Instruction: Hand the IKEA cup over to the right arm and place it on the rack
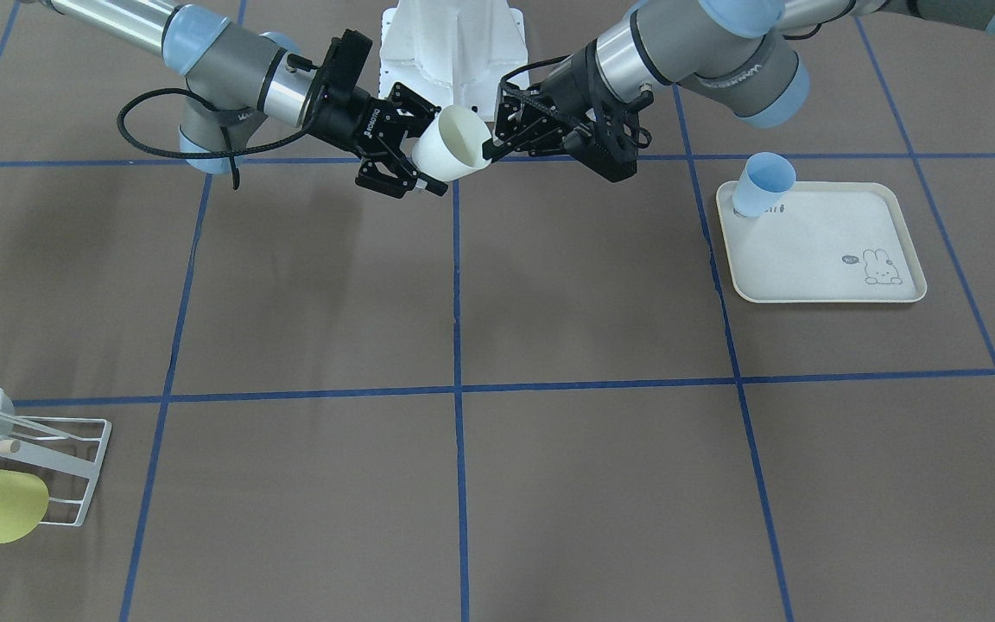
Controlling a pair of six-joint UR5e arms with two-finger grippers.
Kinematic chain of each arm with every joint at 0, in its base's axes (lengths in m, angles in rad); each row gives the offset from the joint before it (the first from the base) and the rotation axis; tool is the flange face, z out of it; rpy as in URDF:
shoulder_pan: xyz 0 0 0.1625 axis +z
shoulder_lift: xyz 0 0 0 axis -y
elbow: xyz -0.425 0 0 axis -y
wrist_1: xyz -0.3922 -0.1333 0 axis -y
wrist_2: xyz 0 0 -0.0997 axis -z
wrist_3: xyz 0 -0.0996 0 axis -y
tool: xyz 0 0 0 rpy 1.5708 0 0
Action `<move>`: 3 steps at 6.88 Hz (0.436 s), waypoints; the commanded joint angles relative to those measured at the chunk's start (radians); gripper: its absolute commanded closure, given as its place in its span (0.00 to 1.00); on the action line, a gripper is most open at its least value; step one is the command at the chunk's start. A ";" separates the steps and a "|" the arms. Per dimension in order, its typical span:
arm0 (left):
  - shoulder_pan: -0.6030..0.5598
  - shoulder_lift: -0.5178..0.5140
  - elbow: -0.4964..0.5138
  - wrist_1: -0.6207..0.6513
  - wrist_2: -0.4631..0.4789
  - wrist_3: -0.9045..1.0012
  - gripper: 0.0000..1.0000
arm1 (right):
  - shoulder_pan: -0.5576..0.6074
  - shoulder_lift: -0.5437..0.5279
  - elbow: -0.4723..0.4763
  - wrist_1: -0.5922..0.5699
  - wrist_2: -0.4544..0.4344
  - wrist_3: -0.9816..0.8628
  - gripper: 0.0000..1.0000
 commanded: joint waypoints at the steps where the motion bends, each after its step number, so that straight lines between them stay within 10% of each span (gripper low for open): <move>1: 0.000 0.000 -0.003 -0.001 -0.002 0.006 0.01 | -0.001 0.000 0.001 -0.002 0.000 0.000 0.53; 3: -0.009 0.003 -0.014 0.003 -0.002 0.003 0.00 | -0.001 -0.003 0.000 0.000 0.000 0.000 0.53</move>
